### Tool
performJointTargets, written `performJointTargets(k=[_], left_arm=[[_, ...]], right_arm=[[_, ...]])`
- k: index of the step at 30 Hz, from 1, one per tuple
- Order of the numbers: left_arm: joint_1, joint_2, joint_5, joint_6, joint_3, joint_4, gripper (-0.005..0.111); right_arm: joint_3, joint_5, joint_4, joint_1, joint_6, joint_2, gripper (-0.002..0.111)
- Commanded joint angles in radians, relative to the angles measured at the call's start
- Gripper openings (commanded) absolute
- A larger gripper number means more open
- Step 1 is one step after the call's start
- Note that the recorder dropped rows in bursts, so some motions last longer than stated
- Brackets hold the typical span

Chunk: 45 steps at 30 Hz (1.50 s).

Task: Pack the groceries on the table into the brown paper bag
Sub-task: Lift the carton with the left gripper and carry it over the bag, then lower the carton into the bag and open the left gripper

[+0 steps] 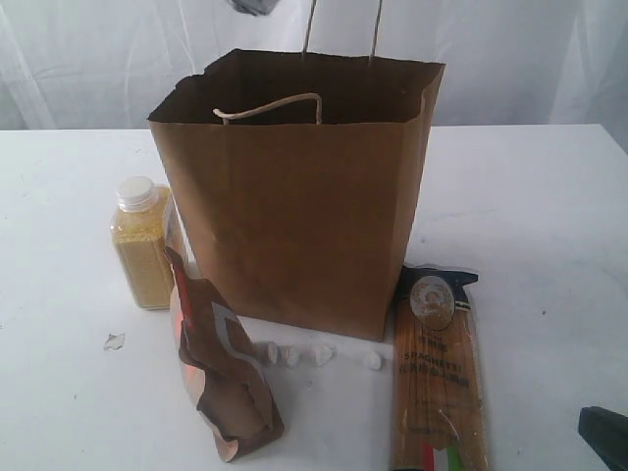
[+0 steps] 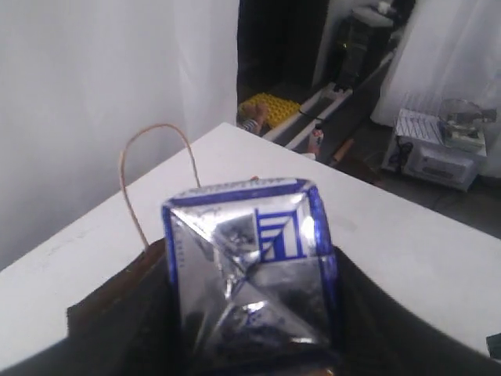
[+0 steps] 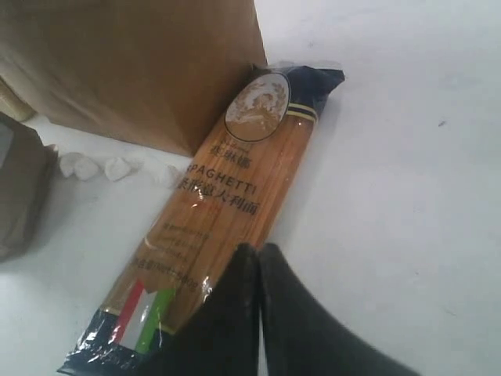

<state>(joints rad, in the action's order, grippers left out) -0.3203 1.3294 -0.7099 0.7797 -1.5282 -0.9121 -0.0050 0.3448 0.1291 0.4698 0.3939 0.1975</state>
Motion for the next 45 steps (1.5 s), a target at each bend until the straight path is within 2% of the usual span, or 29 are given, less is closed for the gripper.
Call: performJointTargets(k=[1, 6, 12, 16, 23, 27, 29, 31, 32, 35, 37, 45], left_arm=[[-0.088, 0.044, 0.065, 0.027, -0.009, -0.006, 0.000], [-0.163, 0.113, 0.109, 0.047, -0.009, 0.010, 0.000], [-0.207, 0.180, 0.118, 0.066, -0.009, 0.023, 0.000], [-0.250, 0.228, 0.182, 0.098, -0.009, 0.026, 0.000], [-0.263, 0.322, 0.177, 0.083, -0.110, 0.086, 0.000], [-0.263, 0.376, 0.093, 0.013, -0.140, 0.192, 0.000], [-0.263, 0.380, 0.089, 0.006, -0.140, 0.220, 0.007], [-0.263, 0.380, 0.087, 0.006, -0.154, 0.220, 0.030], [-0.263, 0.380, 0.084, 0.006, -0.165, 0.211, 0.046], [-0.263, 0.380, 0.071, 0.004, -0.183, 0.192, 0.067], [-0.263, 0.380, 0.067, 0.004, -0.184, 0.192, 0.070], [-0.263, 0.380, 0.052, 0.002, -0.184, 0.190, 0.070]], right_arm=[[0.005, -0.010, 0.000, 0.001, 0.004, -0.009, 0.000], [0.005, -0.010, 0.000, 0.001, 0.004, -0.009, 0.000], [0.005, -0.010, 0.000, 0.001, 0.004, -0.009, 0.000], [0.005, -0.010, 0.000, 0.001, 0.004, -0.009, 0.000], [0.005, -0.010, 0.000, 0.001, 0.004, -0.009, 0.000], [0.005, -0.010, 0.000, 0.001, 0.004, -0.009, 0.000], [0.005, -0.010, 0.000, 0.001, 0.004, -0.009, 0.000], [0.005, -0.010, 0.000, 0.001, 0.004, -0.009, 0.000], [0.005, -0.010, 0.000, 0.001, 0.004, -0.009, 0.000], [0.005, -0.010, 0.000, 0.001, 0.004, -0.009, 0.000], [0.005, -0.010, 0.000, 0.001, 0.004, -0.009, 0.000], [0.005, -0.010, 0.000, 0.001, 0.004, -0.009, 0.000]])
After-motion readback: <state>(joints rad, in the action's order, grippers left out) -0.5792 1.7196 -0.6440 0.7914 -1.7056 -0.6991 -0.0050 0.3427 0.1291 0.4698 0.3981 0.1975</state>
